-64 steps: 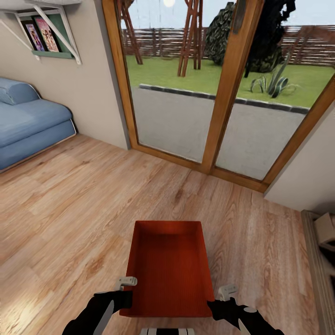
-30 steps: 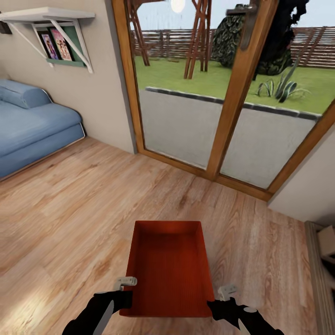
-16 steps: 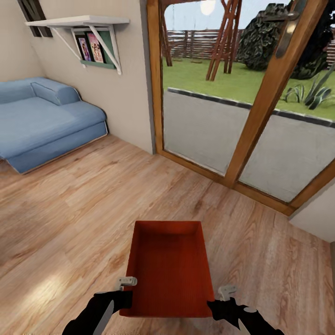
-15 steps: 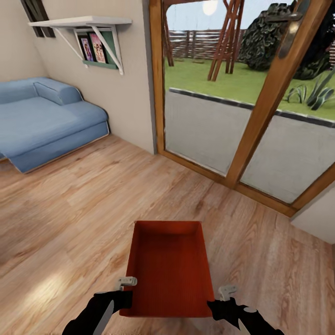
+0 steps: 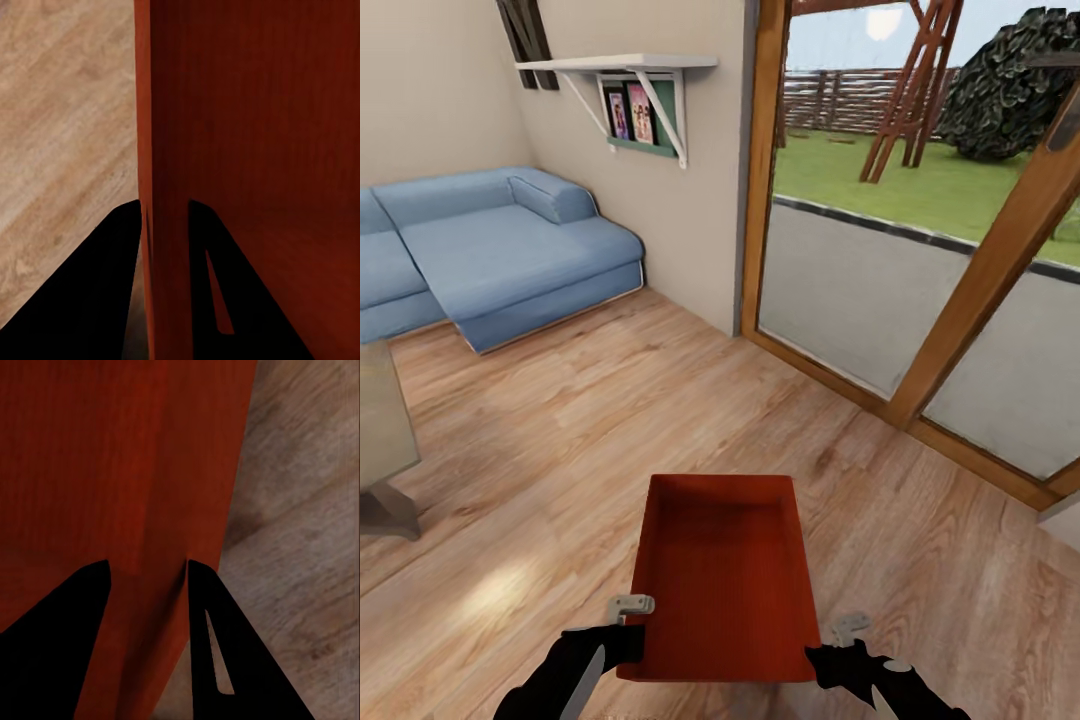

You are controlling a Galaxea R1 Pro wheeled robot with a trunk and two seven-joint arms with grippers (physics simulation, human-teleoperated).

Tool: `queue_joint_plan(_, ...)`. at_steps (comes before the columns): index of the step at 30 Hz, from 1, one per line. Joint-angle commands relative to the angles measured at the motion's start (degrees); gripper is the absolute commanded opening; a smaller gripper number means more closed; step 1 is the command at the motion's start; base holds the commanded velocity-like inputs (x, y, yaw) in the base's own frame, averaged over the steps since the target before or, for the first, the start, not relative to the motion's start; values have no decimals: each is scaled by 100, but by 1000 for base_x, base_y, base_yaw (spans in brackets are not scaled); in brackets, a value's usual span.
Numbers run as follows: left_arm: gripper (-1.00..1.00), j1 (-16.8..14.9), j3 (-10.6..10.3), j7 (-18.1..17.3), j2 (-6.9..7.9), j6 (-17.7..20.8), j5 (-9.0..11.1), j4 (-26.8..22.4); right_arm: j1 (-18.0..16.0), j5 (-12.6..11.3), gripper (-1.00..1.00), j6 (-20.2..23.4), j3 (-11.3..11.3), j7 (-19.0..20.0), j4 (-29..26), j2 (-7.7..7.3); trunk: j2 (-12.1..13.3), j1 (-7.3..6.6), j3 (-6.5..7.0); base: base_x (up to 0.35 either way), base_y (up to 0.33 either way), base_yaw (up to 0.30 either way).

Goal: Move the two storage containers from the living room to the garage. In the garage, place one container on the floor and stack the other container on top of it (either order is fine).

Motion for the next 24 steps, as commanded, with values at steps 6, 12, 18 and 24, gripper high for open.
queue_joint_plan(6,-100,-1,39,32,-6,37,-89,-3,4,-82,-100,41,44,-39,-23,120,240,-133,108,0,0,297)
queue_joint_plan(12,-100,-2,39,32,-6,40,-89,-5,4,-87,-100,39,36,-5,-25,128,481,-265,216,0,0,297)
queue_joint_plan(18,-100,-3,39,35,-6,48,-96,-4,4,-91,-100,39,27,-13,-25,128,722,-397,328,0,0,297)
queue_joint_plan(24,-100,-2,41,40,-6,47,-97,-5,4,-87,-100,39,27,-17,-25,128,962,-528,448,0,0,298)
